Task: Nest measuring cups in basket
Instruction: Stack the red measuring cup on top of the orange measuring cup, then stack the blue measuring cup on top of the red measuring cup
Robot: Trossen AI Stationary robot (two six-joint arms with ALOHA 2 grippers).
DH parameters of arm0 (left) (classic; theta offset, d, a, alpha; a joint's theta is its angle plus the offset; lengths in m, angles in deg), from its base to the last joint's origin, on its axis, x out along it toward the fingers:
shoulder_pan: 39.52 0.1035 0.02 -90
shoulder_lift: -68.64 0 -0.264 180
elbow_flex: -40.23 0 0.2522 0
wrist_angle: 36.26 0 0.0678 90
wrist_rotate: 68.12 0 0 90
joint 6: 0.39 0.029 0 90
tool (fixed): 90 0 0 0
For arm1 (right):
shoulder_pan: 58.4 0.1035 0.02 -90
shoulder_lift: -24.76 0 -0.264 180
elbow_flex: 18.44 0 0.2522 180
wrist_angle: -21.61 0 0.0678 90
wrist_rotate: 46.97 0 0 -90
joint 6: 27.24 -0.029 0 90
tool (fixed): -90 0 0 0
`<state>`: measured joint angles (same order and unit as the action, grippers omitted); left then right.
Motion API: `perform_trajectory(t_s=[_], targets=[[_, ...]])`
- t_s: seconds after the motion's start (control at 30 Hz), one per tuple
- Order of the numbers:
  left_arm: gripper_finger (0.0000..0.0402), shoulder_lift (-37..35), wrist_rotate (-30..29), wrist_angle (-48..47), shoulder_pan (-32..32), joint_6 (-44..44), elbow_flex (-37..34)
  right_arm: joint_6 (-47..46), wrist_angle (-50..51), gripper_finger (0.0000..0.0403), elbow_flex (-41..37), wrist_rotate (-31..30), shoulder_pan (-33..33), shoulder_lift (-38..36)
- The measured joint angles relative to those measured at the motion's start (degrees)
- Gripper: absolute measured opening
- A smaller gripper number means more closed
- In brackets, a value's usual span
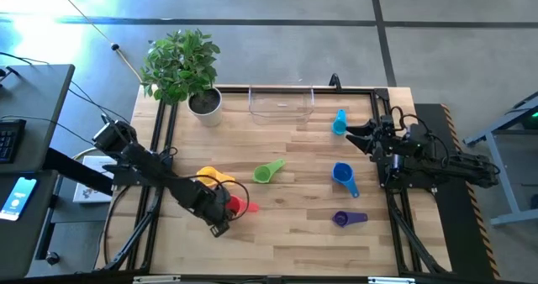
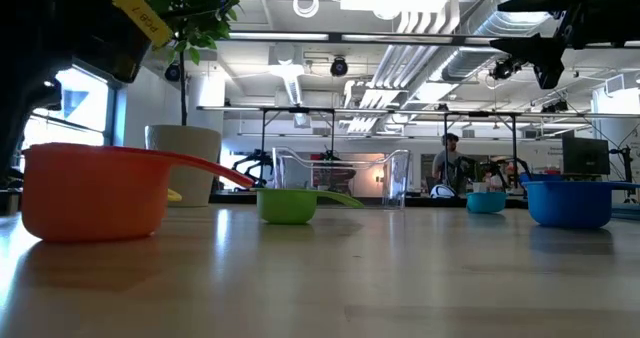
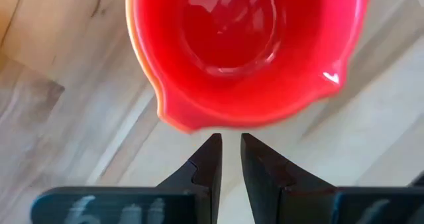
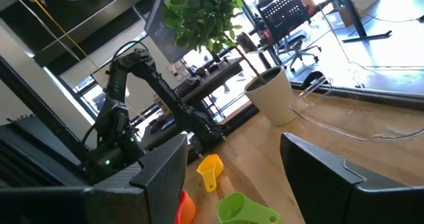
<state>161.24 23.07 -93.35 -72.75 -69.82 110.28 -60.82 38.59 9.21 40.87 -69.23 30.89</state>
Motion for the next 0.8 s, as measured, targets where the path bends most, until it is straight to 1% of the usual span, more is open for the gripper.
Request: perform_trajectory(t_s=[0.1,0.2,0.3,0.4,0.47,0.6,0.67,0.8], targets=[[0.0046,-2.68,0.00,0.05,-0.50,-0.49,0.00,-0.74,-1.13,0.0234,0.04,1.04,0.00,0.80],[0.0046,-5.91,-0.43,-0.58,-1.05,-1.57,-0.02,-0.87,-0.56,0.0234,2.14,1.73,0.00,3.66],[0.0046,-9.45,-1.93,-0.64,-1.12,-2.36,-0.02,1.45,1.45,0.0234,6.05,1.95,0.00,8.51],[0.0046,-12.86,-4.66,-0.43,-0.85,-2.34,0.00,3.02,5.88,0.0234,10.99,2.01,0.00,14.55],[0.0046,-14.97,-7.14,-0.93,-0.32,-2.36,0.00,2.12,11.64,0.0234,15.27,2.04,0.00,18.97],[0.0046,-19.06,-12.88,-2.73,0.71,-2.34,-0.01,-2.06,28.65,0.0234,23.95,2.21,0.00,27.75],[0.0046,-20.90,-15.49,-3.60,1.10,-2.32,0.00,-4.04,35.40,0.0234,27.37,2.24,0.00,31.97],[0.0046,-24.45,-18.89,-6.67,1.70,-2.32,-0.02,-7.17,42.89,0.0234,32.72,3.41,1.25,39.19]])
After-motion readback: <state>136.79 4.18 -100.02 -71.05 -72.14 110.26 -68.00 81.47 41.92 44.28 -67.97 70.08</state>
